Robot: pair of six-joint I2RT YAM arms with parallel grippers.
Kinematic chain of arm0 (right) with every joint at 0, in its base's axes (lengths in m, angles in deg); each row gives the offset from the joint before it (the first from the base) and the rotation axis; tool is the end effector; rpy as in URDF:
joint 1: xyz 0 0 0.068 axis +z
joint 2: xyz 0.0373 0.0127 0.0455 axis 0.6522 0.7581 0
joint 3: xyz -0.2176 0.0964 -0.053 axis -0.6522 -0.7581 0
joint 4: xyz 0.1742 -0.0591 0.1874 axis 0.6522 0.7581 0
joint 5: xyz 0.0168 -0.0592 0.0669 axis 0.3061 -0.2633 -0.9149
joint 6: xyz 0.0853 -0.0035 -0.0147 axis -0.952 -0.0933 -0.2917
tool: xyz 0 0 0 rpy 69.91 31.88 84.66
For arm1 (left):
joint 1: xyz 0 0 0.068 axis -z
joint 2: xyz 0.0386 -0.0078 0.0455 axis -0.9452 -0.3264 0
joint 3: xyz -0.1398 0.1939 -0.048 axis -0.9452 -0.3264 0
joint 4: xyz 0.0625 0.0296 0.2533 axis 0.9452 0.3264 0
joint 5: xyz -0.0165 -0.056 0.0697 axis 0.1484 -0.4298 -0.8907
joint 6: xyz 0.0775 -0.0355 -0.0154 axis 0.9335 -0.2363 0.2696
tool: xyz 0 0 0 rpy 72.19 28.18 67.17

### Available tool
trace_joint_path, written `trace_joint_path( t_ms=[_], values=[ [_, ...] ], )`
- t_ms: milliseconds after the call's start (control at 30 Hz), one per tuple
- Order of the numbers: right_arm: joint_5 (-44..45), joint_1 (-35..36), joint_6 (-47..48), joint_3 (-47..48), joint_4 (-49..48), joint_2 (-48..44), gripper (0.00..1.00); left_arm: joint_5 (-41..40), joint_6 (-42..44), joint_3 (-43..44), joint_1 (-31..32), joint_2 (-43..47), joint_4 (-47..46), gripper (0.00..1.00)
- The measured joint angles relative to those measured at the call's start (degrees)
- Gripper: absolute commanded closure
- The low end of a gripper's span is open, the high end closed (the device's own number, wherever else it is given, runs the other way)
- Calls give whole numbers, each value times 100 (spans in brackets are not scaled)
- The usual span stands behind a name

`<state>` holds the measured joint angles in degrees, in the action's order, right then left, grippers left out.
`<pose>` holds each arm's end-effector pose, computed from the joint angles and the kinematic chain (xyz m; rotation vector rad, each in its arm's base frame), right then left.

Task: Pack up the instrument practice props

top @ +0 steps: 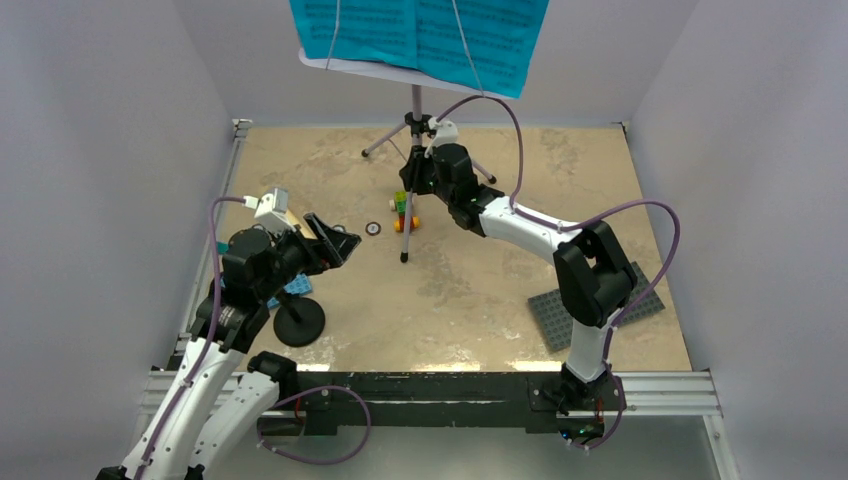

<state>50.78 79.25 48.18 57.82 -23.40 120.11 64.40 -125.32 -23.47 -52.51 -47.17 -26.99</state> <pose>0.3801 0.2909 0.2343 -0.1295 1.8800 0.6643 0.1934 -0.0796 0.2972 -0.2701 1.9378 -0.8945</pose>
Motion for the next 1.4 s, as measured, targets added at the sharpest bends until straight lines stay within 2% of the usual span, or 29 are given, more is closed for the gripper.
trace_joint_path(
  t_ms=[233,267,400,833,1400],
  values=[
    [-7,-15,-63,-122,-72,-2,99,-2,-7,-208,0,-87,-61,16],
    [-2,-15,-57,-149,-101,-13,100,-2,-7,-223,0,-107,-66,16],
    [-2,-15,-61,-245,-120,-98,100,7,-9,-234,0,-203,-101,16],
    [-61,17,-20,-479,1169,-831,100,127,-107,-374,2,-448,-424,16],
    [293,503,-444,-1064,1508,-1497,100,249,-223,-407,2,-564,-634,16]
  ],
)
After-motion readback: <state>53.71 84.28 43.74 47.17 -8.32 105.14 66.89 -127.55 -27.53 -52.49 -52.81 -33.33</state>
